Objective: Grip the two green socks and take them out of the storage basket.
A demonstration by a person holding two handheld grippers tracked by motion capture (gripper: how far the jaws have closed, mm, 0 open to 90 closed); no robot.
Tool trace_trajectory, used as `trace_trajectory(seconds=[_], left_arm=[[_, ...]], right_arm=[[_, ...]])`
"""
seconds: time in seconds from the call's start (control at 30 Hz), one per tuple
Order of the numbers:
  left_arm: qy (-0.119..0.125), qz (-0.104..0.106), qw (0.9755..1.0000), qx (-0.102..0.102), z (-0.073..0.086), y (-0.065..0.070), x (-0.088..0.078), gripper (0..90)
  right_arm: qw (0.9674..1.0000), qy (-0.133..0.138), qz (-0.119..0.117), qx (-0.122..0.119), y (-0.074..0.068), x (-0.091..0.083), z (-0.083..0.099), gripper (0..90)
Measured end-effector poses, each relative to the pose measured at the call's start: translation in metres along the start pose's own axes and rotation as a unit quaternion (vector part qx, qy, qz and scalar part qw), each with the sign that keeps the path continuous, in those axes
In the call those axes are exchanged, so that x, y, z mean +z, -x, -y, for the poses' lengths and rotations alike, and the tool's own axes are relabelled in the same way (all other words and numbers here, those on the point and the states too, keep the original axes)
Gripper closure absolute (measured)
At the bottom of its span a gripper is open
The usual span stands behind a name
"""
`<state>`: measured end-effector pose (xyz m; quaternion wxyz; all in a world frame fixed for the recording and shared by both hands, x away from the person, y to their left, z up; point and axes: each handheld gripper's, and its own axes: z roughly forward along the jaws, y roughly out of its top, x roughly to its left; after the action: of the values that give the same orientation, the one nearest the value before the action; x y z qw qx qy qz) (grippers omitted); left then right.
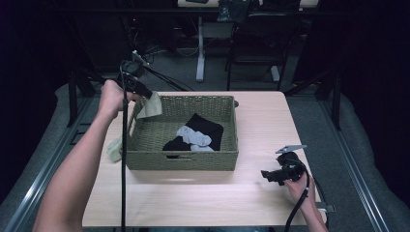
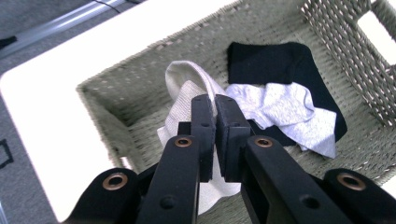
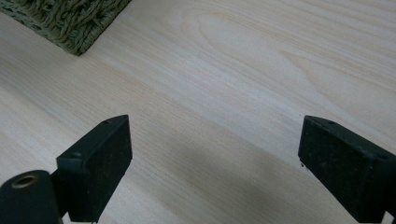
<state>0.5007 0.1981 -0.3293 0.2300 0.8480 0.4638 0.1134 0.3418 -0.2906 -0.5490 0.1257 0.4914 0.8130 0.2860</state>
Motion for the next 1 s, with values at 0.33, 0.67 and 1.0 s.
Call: trace_trajectory(seconds=[0.33, 0.67, 1.0], left_arm=[[0.019, -0.034, 0.9989, -0.025, 0.013, -0.025, -0.033, 87.2], [0.028, -0.074, 0.9943, -0.071, 0.045, -0.063, -0.047, 87.2], [-0.004, -0.105, 0.988, -0.112, 0.078, -0.091, -0.009, 87.2]], right_arm=[[1.0, -0.002, -0.002, 0.0, 0.0, 0.0, 0.0, 9.0], [1.0, -0.002, 0.001, 0.001, -0.001, 0.001, 0.0, 9.1], [1.0, -0.003, 0.0, 0.003, -0.001, 0.002, 0.001, 9.1]])
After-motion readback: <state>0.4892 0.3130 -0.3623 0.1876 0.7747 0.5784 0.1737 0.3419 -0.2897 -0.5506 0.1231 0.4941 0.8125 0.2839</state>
